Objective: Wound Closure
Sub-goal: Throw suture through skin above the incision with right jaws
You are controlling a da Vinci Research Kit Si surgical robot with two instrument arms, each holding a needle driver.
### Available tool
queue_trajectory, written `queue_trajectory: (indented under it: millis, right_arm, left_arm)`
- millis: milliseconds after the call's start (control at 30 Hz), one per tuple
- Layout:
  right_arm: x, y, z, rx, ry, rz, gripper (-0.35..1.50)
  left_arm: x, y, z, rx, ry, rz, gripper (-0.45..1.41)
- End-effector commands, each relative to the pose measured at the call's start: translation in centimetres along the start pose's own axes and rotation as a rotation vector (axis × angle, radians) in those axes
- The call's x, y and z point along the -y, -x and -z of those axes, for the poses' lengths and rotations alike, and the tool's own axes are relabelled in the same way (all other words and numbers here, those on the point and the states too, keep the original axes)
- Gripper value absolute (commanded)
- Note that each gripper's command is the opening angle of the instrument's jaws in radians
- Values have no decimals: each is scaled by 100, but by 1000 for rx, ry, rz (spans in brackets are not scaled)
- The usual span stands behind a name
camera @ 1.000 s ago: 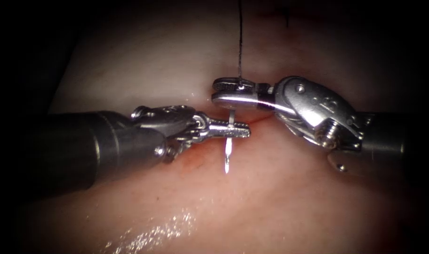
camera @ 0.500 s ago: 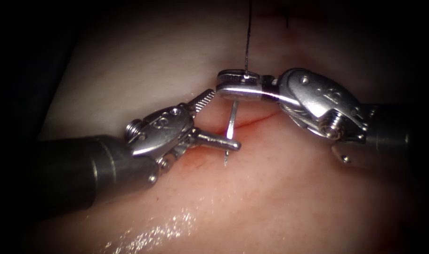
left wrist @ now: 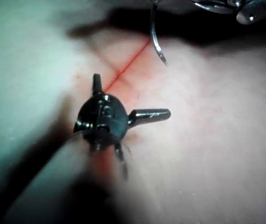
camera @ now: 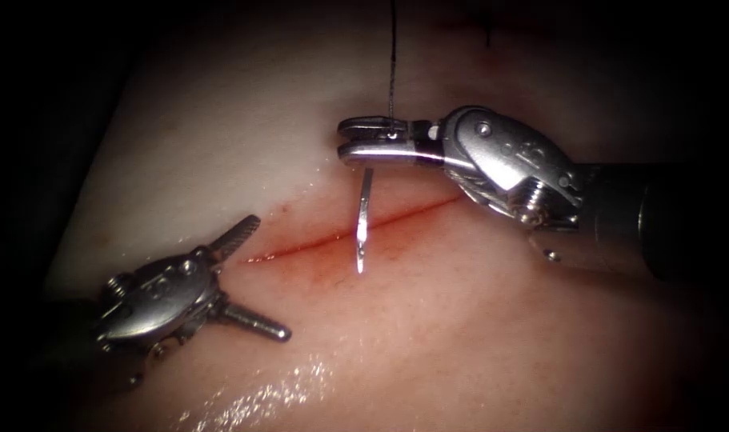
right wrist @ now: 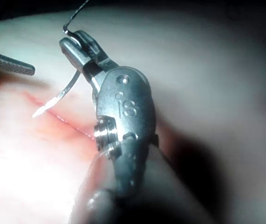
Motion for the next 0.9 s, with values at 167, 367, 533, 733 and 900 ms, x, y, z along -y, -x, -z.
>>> queue_trajectory:
  millis: [167, 367, 533, 733, 900]
  right_arm:
    - [-11, 23, -26, -4, -50, 76, -35]
    - [-20, 30, -48, -26, -75, 207, -35]
    - [-30, 33, -67, -13, -81, 326, -35]
    - [-33, 35, -78, -11, -94, 423, -35]
    - [-32, 40, -84, 4, -109, 493, -35]
  left_arm:
    - [-7, 22, 1, 103, 51, -60, 9]
    - [-13, 34, -9, 173, 48, -119, -28]
    - [-12, 37, -29, 199, 37, -135, -45]
    - [-1, 40, -42, 217, 30, -139, -45]
    - [1, 40, -46, 216, 27, -139, -45]
